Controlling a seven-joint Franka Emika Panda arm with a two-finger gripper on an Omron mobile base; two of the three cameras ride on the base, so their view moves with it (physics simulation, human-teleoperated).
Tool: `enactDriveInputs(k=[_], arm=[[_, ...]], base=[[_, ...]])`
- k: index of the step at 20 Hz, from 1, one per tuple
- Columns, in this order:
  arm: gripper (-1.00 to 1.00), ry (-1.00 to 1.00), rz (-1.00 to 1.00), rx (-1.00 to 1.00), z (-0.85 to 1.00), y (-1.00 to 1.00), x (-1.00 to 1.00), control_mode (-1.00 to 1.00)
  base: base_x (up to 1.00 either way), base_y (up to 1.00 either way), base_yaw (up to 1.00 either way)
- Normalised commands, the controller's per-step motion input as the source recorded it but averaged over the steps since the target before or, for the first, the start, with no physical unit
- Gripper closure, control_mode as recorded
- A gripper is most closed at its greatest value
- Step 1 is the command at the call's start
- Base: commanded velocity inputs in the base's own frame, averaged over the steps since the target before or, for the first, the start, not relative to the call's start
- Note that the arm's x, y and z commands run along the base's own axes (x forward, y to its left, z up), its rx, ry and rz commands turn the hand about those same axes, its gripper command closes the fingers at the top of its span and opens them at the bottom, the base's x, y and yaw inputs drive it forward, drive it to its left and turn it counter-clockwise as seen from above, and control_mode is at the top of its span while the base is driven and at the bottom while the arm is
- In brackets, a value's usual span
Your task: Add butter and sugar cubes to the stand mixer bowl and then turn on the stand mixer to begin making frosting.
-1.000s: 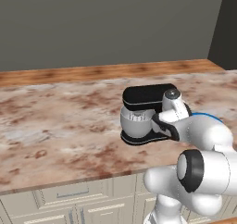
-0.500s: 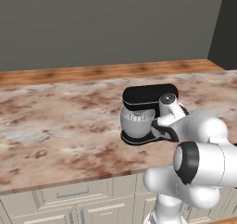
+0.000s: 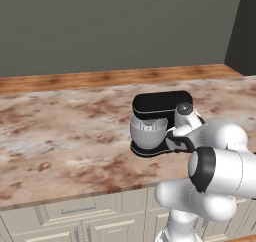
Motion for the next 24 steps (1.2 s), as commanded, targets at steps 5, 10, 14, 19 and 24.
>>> enactDriveInputs(k=[5,10,14,19,24], arm=[[1.00,0.00,0.01,0.00,0.00,-0.11,0.41,-1.00],[1.00,0.02,0.00,0.00,0.13,-0.38,0.33,-1.00],[1.00,0.02,0.00,0.06,0.31,-0.51,0.28,-1.00],[1.00,0.00,0.00,0.13,0.21,-0.43,0.14,-1.00],[1.00,0.00,0.07,0.19,-0.04,-0.17,0.01,-1.00]], base=[[0.00,0.00,0.00],[0.00,0.00,0.00],[0.00,0.00,0.00],[0.00,0.00,0.00],[0.00,0.00,0.00]])
